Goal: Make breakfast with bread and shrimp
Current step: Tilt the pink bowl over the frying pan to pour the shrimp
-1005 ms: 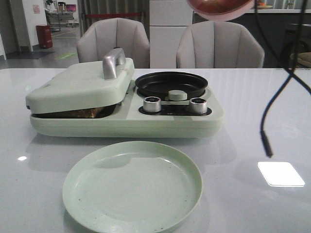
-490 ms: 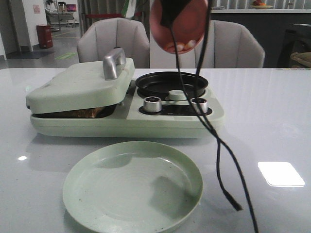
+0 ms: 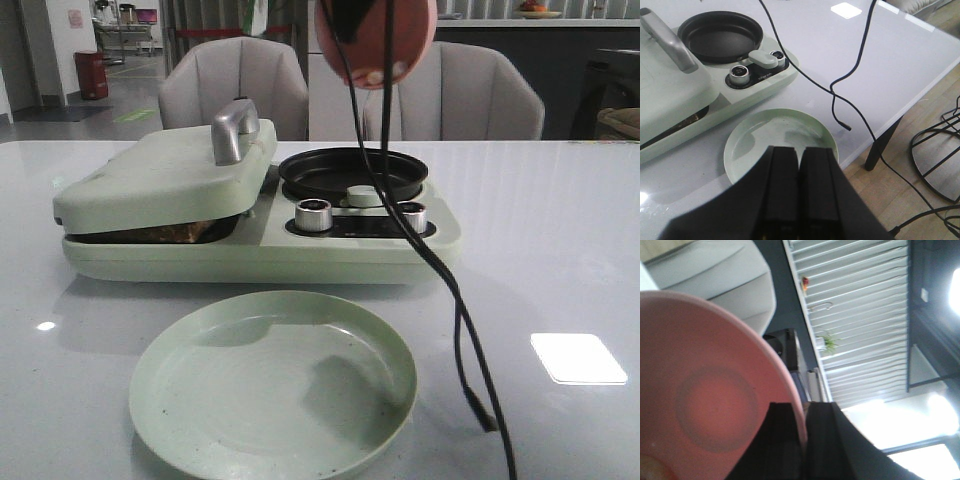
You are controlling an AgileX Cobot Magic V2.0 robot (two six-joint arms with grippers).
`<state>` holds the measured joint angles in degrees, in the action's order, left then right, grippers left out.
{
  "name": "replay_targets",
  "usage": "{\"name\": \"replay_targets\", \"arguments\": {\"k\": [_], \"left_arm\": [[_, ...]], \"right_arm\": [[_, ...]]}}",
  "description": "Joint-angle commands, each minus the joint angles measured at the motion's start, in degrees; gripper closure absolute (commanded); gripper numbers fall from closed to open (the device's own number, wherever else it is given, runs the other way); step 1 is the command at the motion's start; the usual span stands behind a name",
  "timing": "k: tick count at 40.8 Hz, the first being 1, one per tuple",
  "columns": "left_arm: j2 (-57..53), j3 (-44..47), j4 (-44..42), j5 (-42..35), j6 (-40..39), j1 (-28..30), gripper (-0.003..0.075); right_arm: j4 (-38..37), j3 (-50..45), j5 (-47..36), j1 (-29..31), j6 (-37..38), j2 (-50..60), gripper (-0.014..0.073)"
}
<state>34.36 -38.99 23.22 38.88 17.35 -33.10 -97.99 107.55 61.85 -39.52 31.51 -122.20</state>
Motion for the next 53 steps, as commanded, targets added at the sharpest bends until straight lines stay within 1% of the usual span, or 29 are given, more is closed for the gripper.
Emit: {"name": "replay_targets", "arguments": {"k": [1, 4, 25, 31, 38, 53], "left_arm": [[-0.1, -1.6, 1.3, -3.6, -0.4, -0.5, 0.0619], [-0.1, -1.6, 1.2, -3.6, -0.4, -0.5, 0.0619], [-0.1, -1.6, 1.1, -3.6, -0.4, -0.5, 0.0619], [-0.1, -1.6, 0.8, -3.6, -0.4, -0.5, 0.0619], [-0.1, -1.6, 0.8, -3.6, -0.4, -0.5, 0.0619], [-0.1, -1.6, 0.6, -3.6, -0.4, -0.5, 0.0619]], "right_arm": [[-5.8, 5.3, 3.0, 0.1, -6.1, 4.2, 0.0547], [-5.8, 7.0, 3.0, 0.1, -8.1, 4.2, 0.0547], [-5.5, 7.5, 2.6, -0.2, -7.9, 1.3, 0.0547], [-1.0, 6.9, 1.0, -0.9, -7.5, -2.1, 0.0547], [-4.2, 6.6, 1.9, -1.0, -7.5, -5.6, 0.0547], [-5.8, 6.6, 1.7, -1.1, -7.5, -4.4, 0.0547]]}}
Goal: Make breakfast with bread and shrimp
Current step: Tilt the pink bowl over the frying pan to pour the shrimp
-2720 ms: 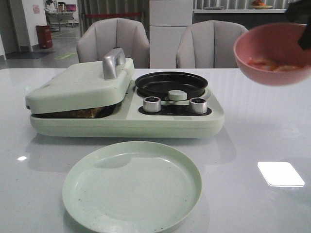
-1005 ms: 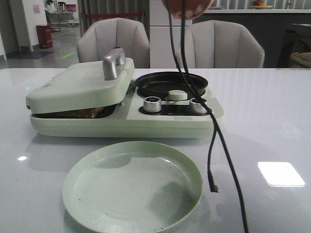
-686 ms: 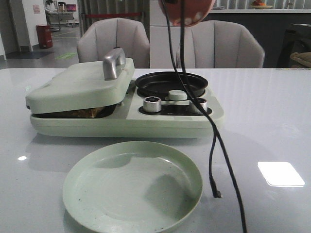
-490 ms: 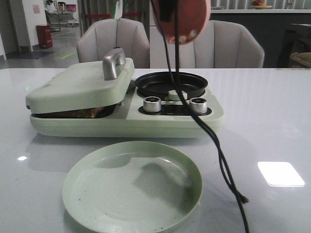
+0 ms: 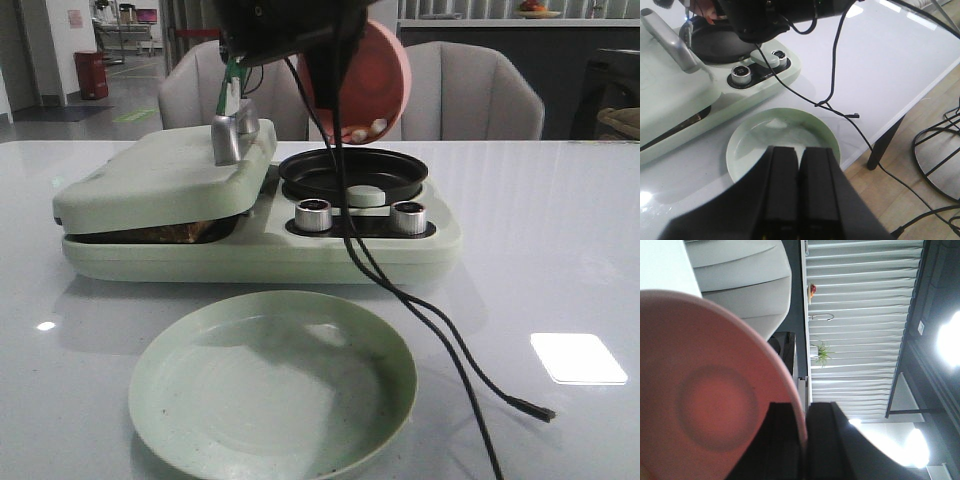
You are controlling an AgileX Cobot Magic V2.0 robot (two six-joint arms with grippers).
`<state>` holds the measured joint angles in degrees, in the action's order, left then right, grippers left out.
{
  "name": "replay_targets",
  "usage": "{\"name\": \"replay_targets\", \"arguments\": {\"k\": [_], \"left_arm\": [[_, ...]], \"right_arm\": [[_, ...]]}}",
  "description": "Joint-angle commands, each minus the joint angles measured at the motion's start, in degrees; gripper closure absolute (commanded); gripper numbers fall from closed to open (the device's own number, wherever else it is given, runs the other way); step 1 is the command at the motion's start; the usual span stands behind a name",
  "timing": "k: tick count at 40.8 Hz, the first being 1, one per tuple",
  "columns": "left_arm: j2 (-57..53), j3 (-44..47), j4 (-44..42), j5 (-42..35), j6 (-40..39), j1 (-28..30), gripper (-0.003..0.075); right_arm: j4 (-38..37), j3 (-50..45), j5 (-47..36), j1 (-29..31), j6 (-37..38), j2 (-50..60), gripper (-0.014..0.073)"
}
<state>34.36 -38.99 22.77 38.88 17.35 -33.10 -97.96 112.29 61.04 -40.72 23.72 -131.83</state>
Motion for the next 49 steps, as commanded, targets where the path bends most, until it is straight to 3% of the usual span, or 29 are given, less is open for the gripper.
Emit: {"name": "replay_targets", "arguments": {"k": [1, 16, 26, 31, 38, 44, 49], "left_arm": [[-0.1, -1.6, 1.1, -3.6, -0.4, -0.5, 0.0619], [-0.1, -1.6, 1.1, -3.6, -0.4, -0.5, 0.0619], [-0.1, -1.6, 0.7, -3.6, -0.4, -0.5, 0.0619], [-0.1, -1.6, 0.7, -3.6, -0.4, -0.5, 0.0619], [-0.1, -1.6, 0.7, -2.8, -0.4, -0.5, 0.0619], [-0.1, -1.6, 0.7, -2.7, -0.4, -0.5, 0.0619], [-0.1, -1.6, 0.7, -2.7, -0.4, -0.5, 0.0619]], "right_arm": [[-5.8, 1.8, 2.5, 0.1, 0.2, 5.3, 0.0547], [-5.8, 6.6, 4.6, 0.1, -8.1, 11.0, 0.0547], [-1.6, 5.9, 4.0, 0.2, -6.1, 9.6, 0.0547], [-5.4, 3.9, 4.3, 0.1, -6.1, 7.7, 0.0547], [-5.2, 4.0, 5.2, 0.0, -3.1, 9.1, 0.0547], [2.3, 4.0, 6.7, 0.1, -2.0, 13.2, 0.0547], [18.0, 4.0, 9.3, 2.0, -2.0, 18.8, 0.0547]]}}
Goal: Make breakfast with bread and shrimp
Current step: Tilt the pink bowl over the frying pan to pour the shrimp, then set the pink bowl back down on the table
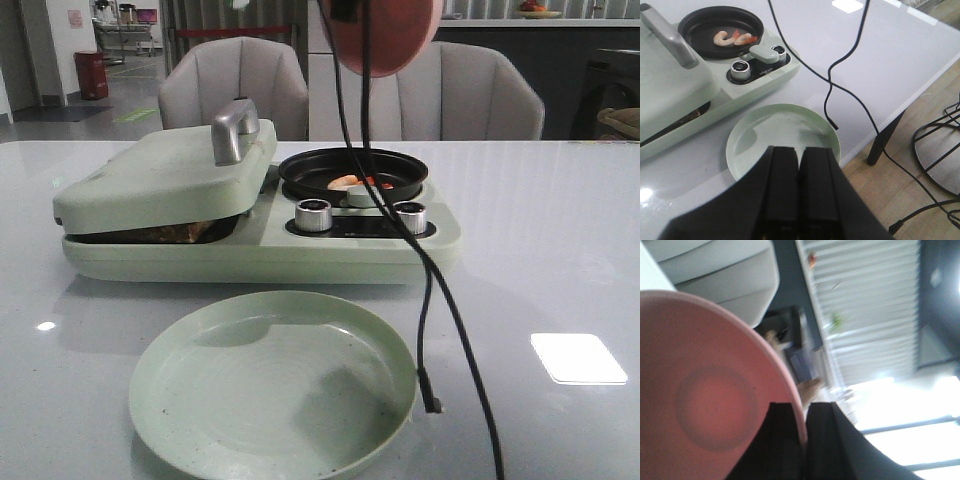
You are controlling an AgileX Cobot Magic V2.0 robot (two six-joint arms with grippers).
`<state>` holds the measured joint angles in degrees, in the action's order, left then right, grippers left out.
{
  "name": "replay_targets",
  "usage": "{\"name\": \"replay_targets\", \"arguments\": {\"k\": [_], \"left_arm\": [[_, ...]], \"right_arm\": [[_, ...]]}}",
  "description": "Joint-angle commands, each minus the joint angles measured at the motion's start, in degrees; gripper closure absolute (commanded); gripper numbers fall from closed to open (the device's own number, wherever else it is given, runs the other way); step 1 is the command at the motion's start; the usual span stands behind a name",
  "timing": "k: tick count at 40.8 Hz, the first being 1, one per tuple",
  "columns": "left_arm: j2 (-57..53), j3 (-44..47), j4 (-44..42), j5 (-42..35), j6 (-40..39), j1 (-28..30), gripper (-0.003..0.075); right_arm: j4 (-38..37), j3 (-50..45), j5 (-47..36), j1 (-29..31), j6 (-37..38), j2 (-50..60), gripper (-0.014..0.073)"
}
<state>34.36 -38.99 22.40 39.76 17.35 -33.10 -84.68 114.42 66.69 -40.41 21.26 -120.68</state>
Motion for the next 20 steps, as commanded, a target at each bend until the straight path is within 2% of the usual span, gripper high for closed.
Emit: {"name": "replay_targets", "arguments": {"k": [1, 4, 9, 16, 20], "left_arm": [[-0.1, -1.6, 1.1, -3.5, -0.4, -0.5, 0.0619], [-0.1, -1.6, 1.1, -3.5, -0.4, -0.5, 0.0619], [-0.1, -1.6, 1.1, -3.4, -0.4, -0.5, 0.0619], [-0.1, -1.6, 1.1, -3.4, -0.4, -0.5, 0.0619], [-0.1, -1.6, 1.1, -3.4, -0.4, -0.5, 0.0619]], "right_arm": [[8.3, 1.9, 3.9, 2.1, 0.4, 8.7, 0.0547], [21.6, 1.0, 4.4, 5.4, 0.3, 12.9, 0.0547], [37.2, -5.6, 2.4, 12.2, 0.2, 20.1, 0.0547], [50.9, -20.4, -0.9, 23.8, -1.9, 28.9, 0.0547], [59.3, -28.8, -5.4, 30.2, -5.1, 32.3, 0.0547]]}}
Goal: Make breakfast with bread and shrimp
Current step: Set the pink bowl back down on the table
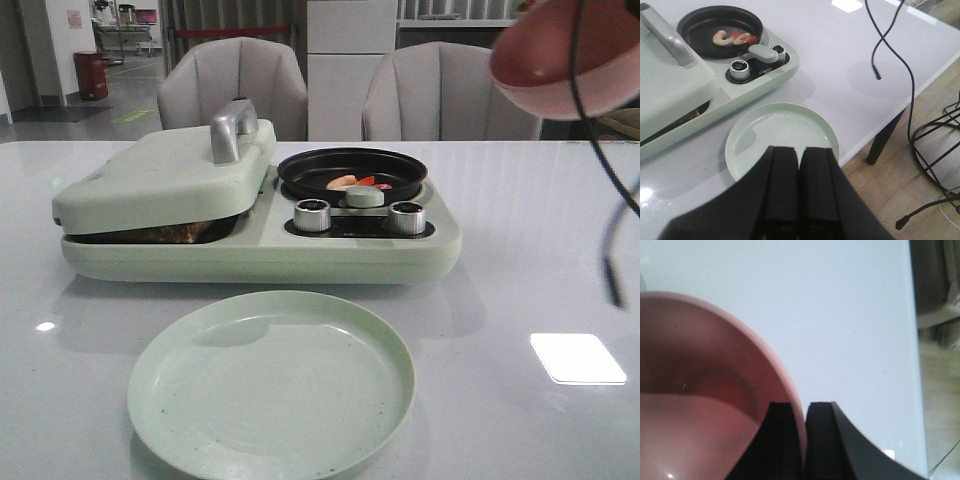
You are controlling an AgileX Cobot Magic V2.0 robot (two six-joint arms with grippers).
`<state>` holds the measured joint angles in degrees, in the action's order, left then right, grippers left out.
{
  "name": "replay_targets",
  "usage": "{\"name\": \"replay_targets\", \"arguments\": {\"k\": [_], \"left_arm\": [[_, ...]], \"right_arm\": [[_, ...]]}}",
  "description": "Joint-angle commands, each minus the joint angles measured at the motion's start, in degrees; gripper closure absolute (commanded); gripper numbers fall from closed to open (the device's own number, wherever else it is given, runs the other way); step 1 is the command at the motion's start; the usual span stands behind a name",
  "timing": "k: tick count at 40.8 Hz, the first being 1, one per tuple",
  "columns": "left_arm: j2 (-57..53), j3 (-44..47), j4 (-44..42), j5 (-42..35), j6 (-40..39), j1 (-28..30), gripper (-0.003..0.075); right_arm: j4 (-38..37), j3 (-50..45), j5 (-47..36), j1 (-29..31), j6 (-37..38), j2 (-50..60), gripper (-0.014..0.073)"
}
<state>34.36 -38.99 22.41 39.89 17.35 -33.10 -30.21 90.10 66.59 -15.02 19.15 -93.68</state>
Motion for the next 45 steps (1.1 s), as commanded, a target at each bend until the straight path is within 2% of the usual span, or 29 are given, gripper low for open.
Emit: {"name": "replay_targets", "arguments": {"k": [1, 9, 14, 22, 32, 35, 43, 45], "left_arm": [[-0.1, -1.6, 1.0, -3.6, -0.4, -0.5, 0.0619], [-0.1, -1.6, 1.0, -3.6, -0.4, -0.5, 0.0619], [-0.1, -1.6, 1.0, -3.6, -0.4, -0.5, 0.0619], [-0.1, -1.6, 1.0, -3.6, -0.4, -0.5, 0.0619], [-0.1, -1.6, 1.7, -3.5, -0.4, -0.5, 0.0619], [-0.1, -1.6, 2.1, -3.5, -0.4, -0.5, 0.0619], [-0.1, -1.6, 2.5, -3.4, -0.4, -0.5, 0.0619], [-0.1, -1.6, 2.5, -3.3, -0.4, -0.5, 0.0619]], "right_arm": [[6.7, -7.0, -6.3, 6.7, -3.9, 5.8, 0.0547], [23.1, -21.5, -17.2, 17.2, -13.4, 7.1, 0.0547], [30.2, -29.3, -26.4, 20.1, -18.1, 7.0, 0.0547], [33.2, -37.3, -39.8, 20.2, -18.7, 6.6, 0.0547], [35.1, -37.8, -43.3, 20.2, -18.7, 2.0, 0.0538], [35.2, -37.8, -43.3, 20.2, -18.7, 1.1, 0.0482], [35.1, -37.7, -43.8, 20.2, -18.7, 2.1, 0.0221], [35.1, -37.6, -43.6, 20.2, -18.7, 3.0, 0.0193]]}}
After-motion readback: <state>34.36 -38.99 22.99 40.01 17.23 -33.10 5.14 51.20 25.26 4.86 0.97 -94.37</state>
